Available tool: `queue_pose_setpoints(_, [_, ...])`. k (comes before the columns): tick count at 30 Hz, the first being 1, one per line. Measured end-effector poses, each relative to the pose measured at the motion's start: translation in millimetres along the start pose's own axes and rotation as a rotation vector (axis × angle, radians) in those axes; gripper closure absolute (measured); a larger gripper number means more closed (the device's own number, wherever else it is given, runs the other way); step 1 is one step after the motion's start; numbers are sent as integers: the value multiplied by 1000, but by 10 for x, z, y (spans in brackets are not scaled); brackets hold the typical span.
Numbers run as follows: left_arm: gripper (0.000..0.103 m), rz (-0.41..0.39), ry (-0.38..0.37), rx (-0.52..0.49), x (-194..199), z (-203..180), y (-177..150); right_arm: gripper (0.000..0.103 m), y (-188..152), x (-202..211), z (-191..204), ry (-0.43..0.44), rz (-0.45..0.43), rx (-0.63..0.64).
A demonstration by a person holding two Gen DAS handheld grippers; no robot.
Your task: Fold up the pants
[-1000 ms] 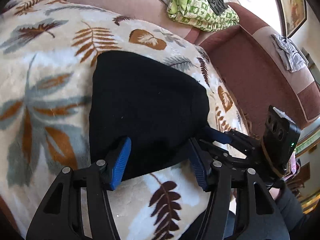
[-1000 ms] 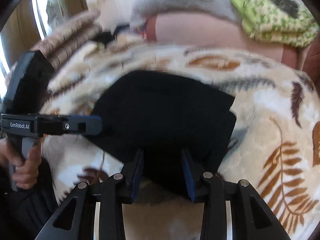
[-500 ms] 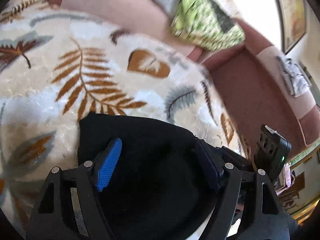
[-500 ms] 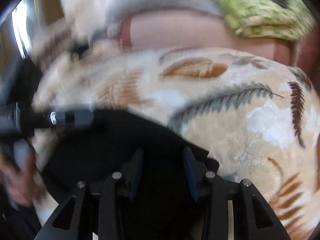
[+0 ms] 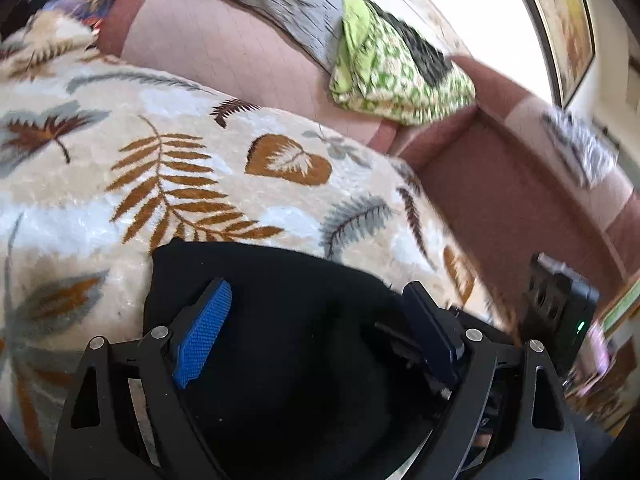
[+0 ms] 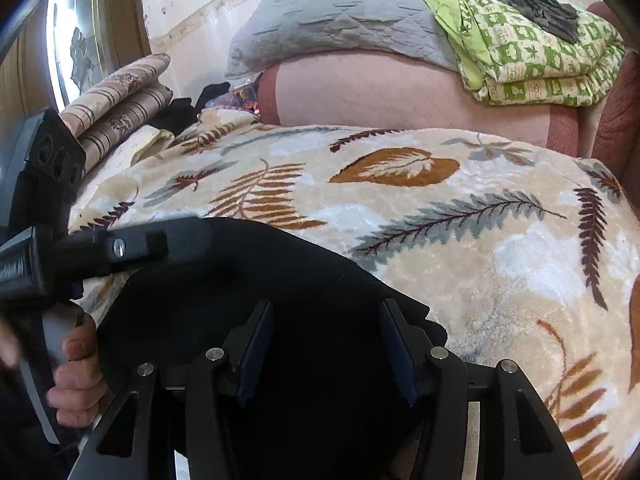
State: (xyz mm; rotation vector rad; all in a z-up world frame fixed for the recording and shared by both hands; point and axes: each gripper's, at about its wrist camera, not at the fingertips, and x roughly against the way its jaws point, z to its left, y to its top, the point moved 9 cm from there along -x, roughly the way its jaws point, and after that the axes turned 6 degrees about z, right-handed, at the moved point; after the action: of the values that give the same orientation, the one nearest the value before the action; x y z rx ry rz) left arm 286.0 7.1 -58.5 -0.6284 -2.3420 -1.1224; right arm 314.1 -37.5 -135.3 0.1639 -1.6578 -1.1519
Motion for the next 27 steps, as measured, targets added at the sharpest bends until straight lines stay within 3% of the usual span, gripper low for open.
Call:
queue_pose_setpoints(4, [16, 31, 54, -58, -27, -54, -14, 50, -5, -32, -24, 8, -8, -15])
queue_pose_setpoints(7, [16, 6, 144, -97, 66, -105, -29, 50, 10, -35, -5, -4, 4, -13])
queue_pose_setpoints(10, [16, 11, 331, -78, 359, -69, -162, 51, 29, 97, -21, -93, 53, -75])
queue_pose_setpoints(12, [15, 65, 442, -35, 552, -2, -346, 51, 48, 477, 55, -156, -22, -168])
queue_pose_setpoints(14, [15, 91, 520, -22, 765, 14, -514, 51, -59, 829, 234, -96, -96, -291])
queue_pose_setpoints(17, [15, 57, 652, -54, 1201, 36, -707, 50, -374, 1004, 547, -58, -73, -326])
queue_pose_setpoints(21, [15, 63, 703, -68, 1470, 99, -927, 50, -759, 1011, 797, -14, -33, -324])
queue_pose_setpoints(23, [15, 71, 709, -68, 1510, 104, -1035, 50, -834, 1040, 809, 37, -37, -357])
queue_pose_setpoints(27, [15, 79, 706, -68, 1490, 51, -1158, 50, -890, 1056, 743, 46, -58, -401])
